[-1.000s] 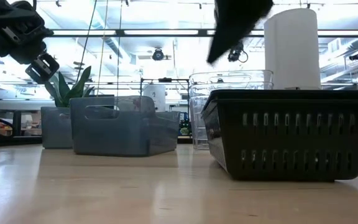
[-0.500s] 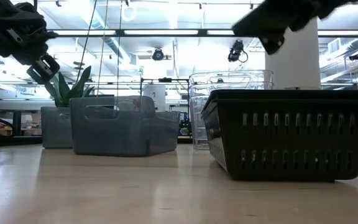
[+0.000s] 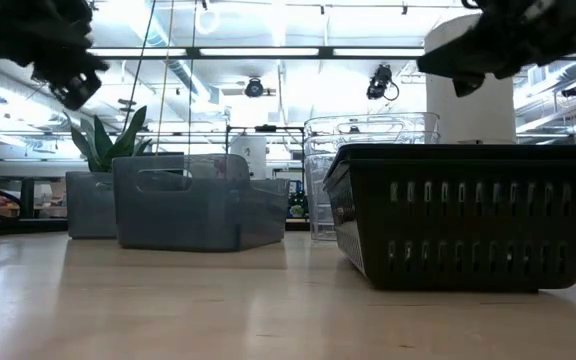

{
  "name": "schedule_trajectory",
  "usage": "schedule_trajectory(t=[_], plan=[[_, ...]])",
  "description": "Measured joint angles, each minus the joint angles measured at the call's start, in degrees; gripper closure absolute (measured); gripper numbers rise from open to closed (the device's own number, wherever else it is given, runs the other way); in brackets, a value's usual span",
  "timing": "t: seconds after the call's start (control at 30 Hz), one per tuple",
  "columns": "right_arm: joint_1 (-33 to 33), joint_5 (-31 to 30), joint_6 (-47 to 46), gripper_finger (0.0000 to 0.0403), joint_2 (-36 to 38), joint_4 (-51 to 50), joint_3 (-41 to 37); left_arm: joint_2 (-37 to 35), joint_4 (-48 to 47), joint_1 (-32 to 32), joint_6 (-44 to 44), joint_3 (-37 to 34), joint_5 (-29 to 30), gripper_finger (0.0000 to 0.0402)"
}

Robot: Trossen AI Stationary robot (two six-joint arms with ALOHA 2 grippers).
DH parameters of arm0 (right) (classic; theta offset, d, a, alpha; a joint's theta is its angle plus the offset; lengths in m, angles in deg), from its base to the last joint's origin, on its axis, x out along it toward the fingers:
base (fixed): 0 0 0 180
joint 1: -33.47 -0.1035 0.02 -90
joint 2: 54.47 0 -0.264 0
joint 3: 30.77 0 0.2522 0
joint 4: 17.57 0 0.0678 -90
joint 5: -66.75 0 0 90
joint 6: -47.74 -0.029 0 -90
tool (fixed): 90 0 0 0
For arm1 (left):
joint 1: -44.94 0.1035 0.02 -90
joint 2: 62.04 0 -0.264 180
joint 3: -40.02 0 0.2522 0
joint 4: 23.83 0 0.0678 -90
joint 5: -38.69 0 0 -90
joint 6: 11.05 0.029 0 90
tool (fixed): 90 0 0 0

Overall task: Stack baskets by color
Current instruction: Stack the bottom black bin on the top left black bin

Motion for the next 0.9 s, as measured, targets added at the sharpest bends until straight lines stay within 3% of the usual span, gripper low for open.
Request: schedule_trajectory(t=[0.1, 0.37, 0.7, 0.9], plan=[[1.54, 4.04, 0.04, 0.0397, 4.08, 0.13, -2.77, 6.01, -5.30, -3.75, -4.10, 3.14, 0.02, 0.0285], [5.00, 10.27, 3.84, 0.0397, 15.96, -0.47, -8.54, 19.30, -2.87, -17.24, -17.35, 3.70, 5.52, 0.0285], [7.11, 6.91, 9.14, 0.0393, 27.87, -0.44, -13.00, 27.54, 3.85, -29.47, -32.23, 4.22, 10.64, 0.0285], [7.11, 6.48, 9.05, 0.0390, 28.29, -0.54, -13.87, 32.56, 0.72, -34.62, -32.42, 11.72, 15.45, 0.0285]])
